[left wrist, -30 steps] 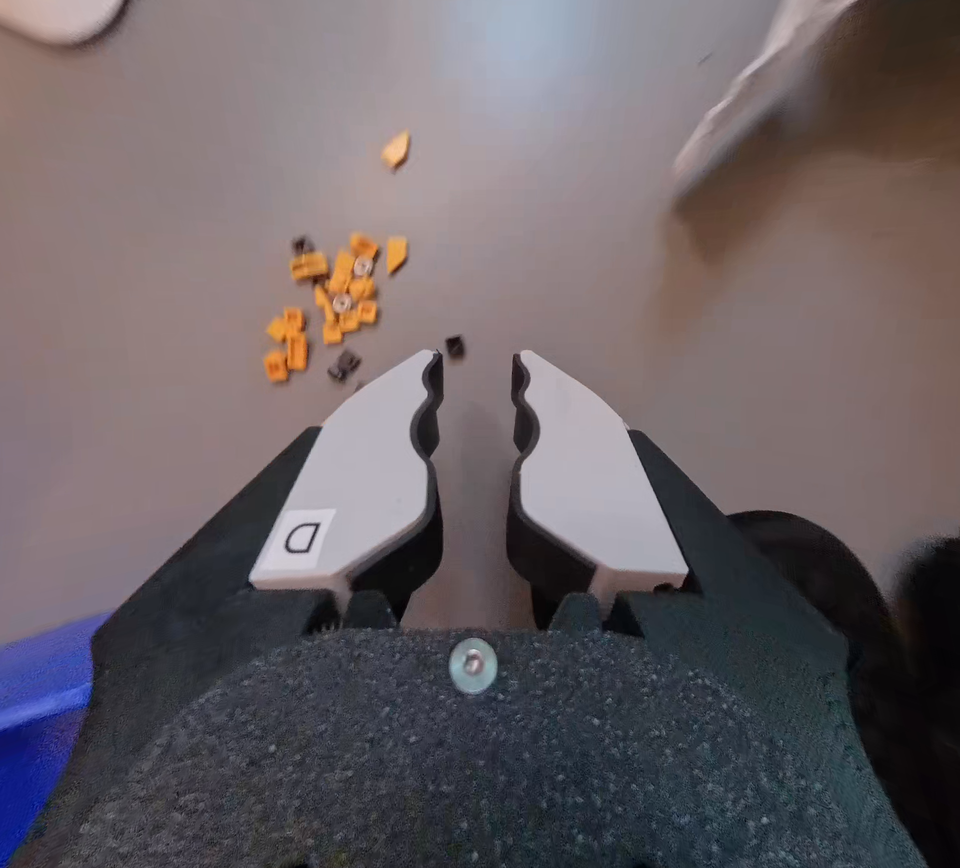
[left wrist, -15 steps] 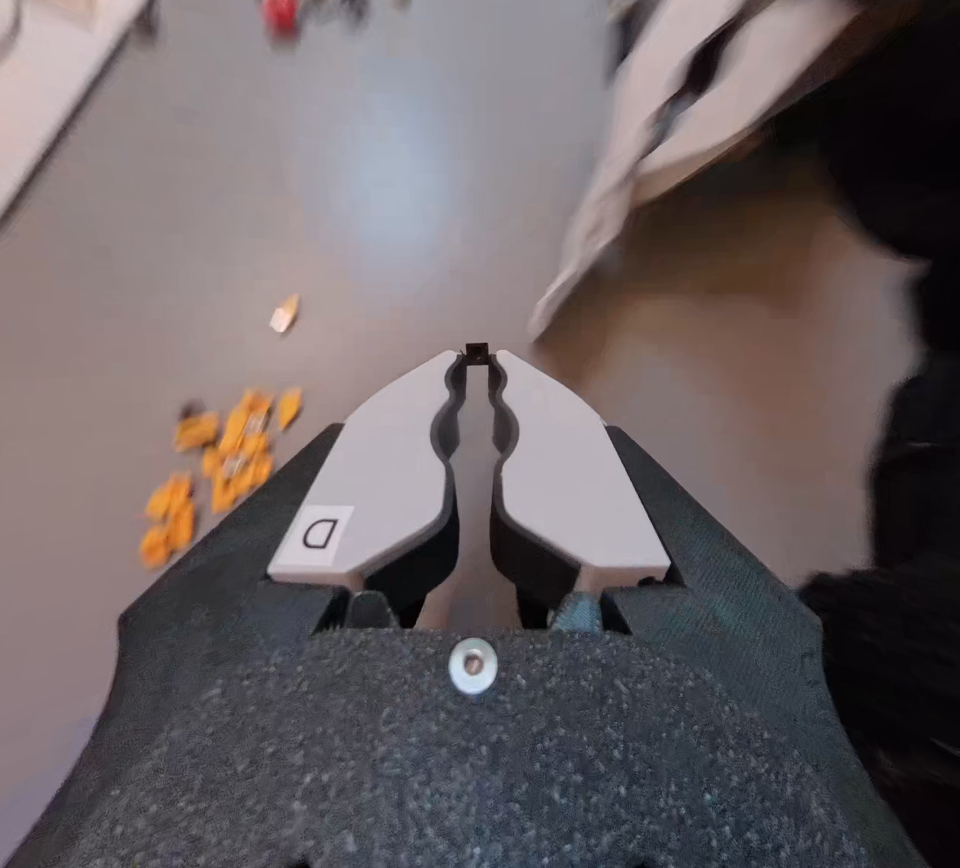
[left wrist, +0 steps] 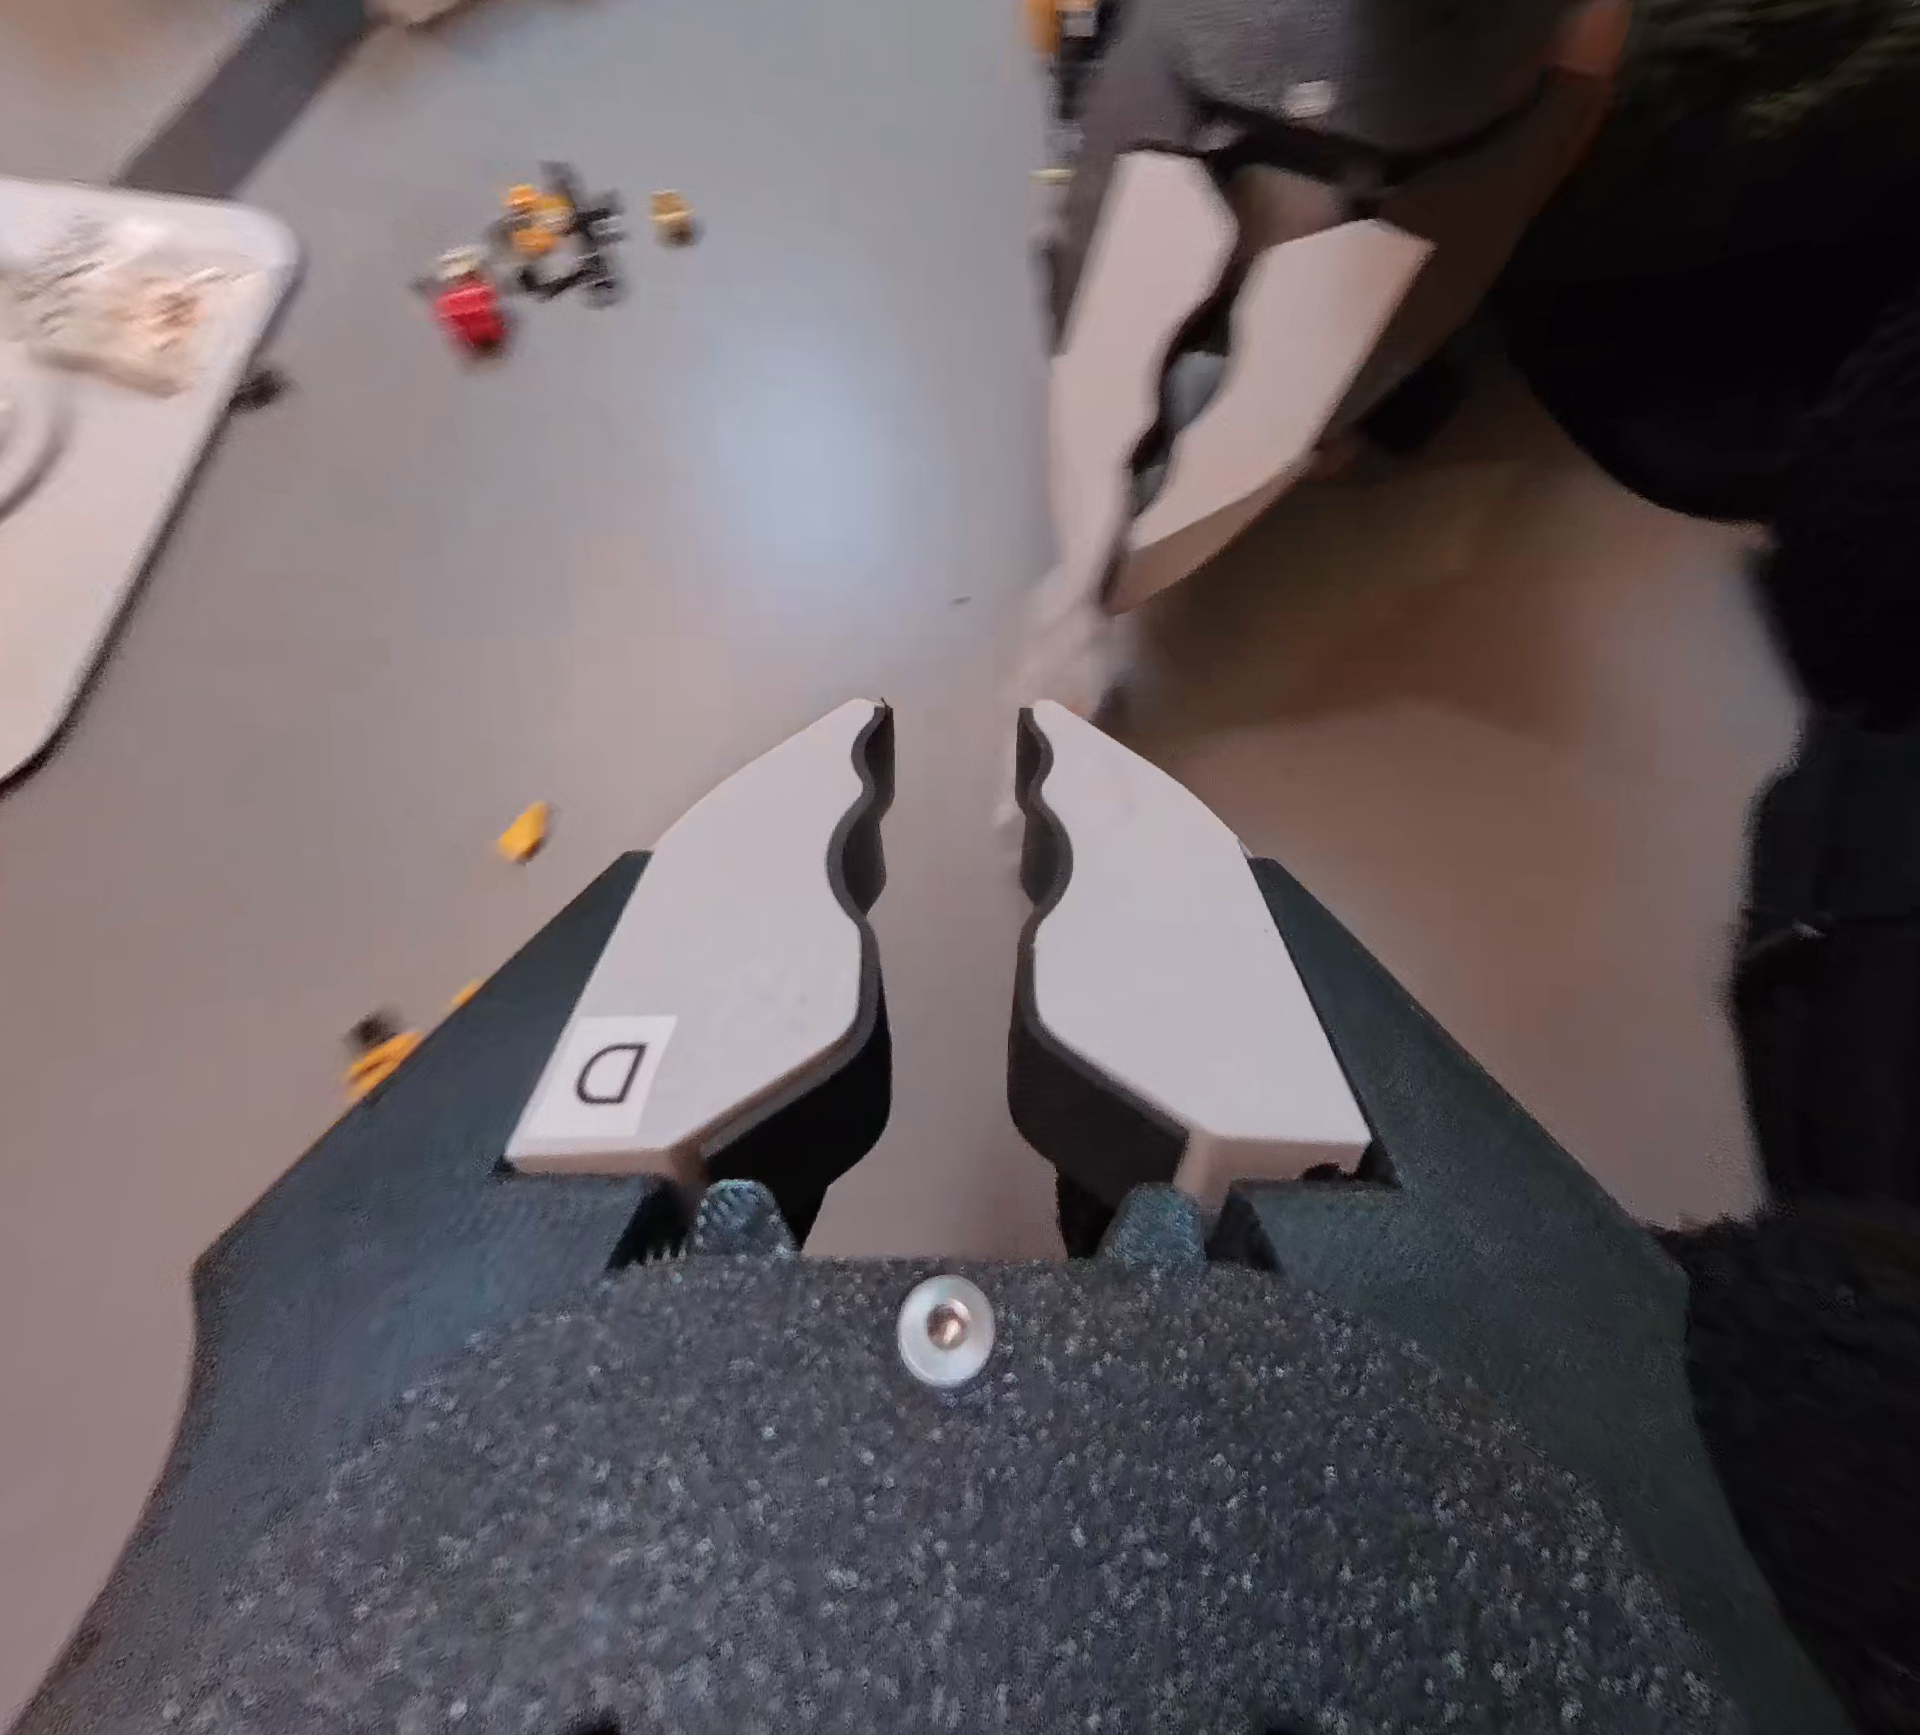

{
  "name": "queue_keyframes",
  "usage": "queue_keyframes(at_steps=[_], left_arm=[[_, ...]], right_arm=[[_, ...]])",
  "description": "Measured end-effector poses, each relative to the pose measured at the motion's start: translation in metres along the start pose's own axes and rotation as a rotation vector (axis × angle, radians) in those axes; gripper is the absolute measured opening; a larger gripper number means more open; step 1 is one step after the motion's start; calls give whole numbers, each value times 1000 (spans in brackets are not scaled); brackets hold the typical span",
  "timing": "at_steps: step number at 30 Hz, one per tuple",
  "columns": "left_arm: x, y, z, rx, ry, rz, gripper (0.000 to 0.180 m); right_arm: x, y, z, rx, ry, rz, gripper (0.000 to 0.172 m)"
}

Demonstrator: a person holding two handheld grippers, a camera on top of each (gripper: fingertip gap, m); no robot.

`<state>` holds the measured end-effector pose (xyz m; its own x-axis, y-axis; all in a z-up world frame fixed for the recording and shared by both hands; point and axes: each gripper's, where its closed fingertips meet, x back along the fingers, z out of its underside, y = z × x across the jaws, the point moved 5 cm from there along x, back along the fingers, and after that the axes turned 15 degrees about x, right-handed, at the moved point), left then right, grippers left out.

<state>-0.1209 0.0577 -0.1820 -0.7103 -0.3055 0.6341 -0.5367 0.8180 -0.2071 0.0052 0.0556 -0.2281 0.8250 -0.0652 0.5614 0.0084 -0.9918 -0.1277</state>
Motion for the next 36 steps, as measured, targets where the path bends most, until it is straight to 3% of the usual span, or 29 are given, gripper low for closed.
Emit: queue_keyframes(at_steps=[5, 11, 22, 26, 32, 36], left_arm=[[7, 81, 29, 224, 76, -353, 25], [-18, 115, 48, 218, 188, -451, 43], [-22, 121, 49, 300, 237, -266, 30], [-25, 117, 48, 313, 258, -205, 7], [-24, 113, 50, 277, 257, -209, 7], [-15, 75, 24, 176, 116, -47, 7]], right_arm=[[6, -8, 2, -27, -7, 28, 0], [7, -6, 5, -28, -5, 23, 0], [8, -6, 6, -57, -28, -7, 0], [8, -6, 6, -55, -28, -7, 0], [9, -6, 6, -55, -29, -7, 0], [10, -8, 6, -47, -23, 14, 0]])
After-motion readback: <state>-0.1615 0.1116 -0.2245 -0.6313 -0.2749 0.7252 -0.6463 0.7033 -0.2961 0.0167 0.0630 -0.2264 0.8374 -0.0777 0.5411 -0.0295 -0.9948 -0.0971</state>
